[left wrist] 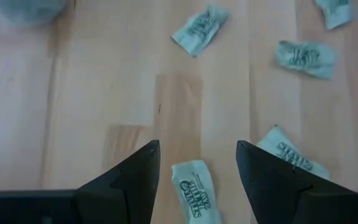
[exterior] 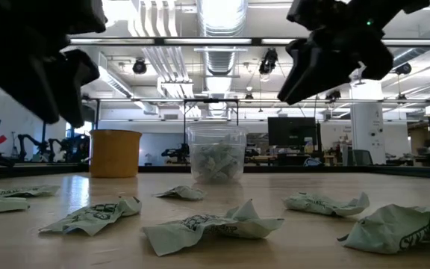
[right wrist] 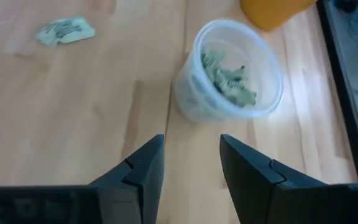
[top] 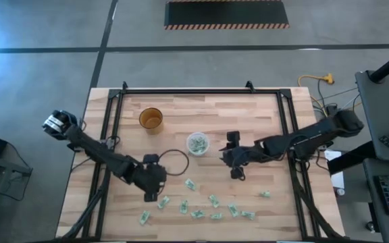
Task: Pick and place Stevia / Truvia into bins
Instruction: Put the stevia packet into the transparent container
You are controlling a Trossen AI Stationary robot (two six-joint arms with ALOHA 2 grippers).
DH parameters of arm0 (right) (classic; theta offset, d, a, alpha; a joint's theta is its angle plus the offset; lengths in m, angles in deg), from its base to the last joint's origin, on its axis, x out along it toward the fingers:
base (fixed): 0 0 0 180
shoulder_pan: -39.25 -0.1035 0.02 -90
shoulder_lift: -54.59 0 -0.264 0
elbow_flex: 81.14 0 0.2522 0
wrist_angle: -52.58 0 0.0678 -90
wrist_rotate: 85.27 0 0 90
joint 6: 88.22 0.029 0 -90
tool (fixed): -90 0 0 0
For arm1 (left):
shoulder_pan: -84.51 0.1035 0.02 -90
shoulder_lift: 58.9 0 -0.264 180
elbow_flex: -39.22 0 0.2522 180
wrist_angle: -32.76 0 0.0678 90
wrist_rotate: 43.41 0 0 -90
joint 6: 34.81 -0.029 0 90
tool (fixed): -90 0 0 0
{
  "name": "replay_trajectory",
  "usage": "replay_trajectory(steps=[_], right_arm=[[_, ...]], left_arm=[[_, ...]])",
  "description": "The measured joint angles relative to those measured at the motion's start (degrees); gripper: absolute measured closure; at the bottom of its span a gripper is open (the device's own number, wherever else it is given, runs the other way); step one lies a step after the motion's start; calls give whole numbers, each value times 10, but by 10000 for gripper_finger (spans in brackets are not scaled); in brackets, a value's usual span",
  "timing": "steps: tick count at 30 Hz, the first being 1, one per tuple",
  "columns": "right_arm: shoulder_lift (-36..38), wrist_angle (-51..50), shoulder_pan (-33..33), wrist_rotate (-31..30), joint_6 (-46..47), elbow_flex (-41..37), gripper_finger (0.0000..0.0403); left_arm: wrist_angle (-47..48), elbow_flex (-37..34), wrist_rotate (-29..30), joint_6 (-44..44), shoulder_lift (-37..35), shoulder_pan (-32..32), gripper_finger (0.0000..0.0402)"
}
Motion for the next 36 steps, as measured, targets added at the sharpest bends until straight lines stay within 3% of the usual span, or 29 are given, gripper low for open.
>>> replay_trajectory(steps=[11, 22, 36], right_arm=[[30, -58, -19, 39, 70, 0, 257], [29, -61, -19, 43, 78, 0, 257], [29, -62, -19, 43, 82, 0, 257]], left_arm=[[1, 0, -3, 62, 92, -18, 207], [38, -9, -11, 132, 93, -20, 212], [5, -40, -39, 158, 92, -20, 251]])
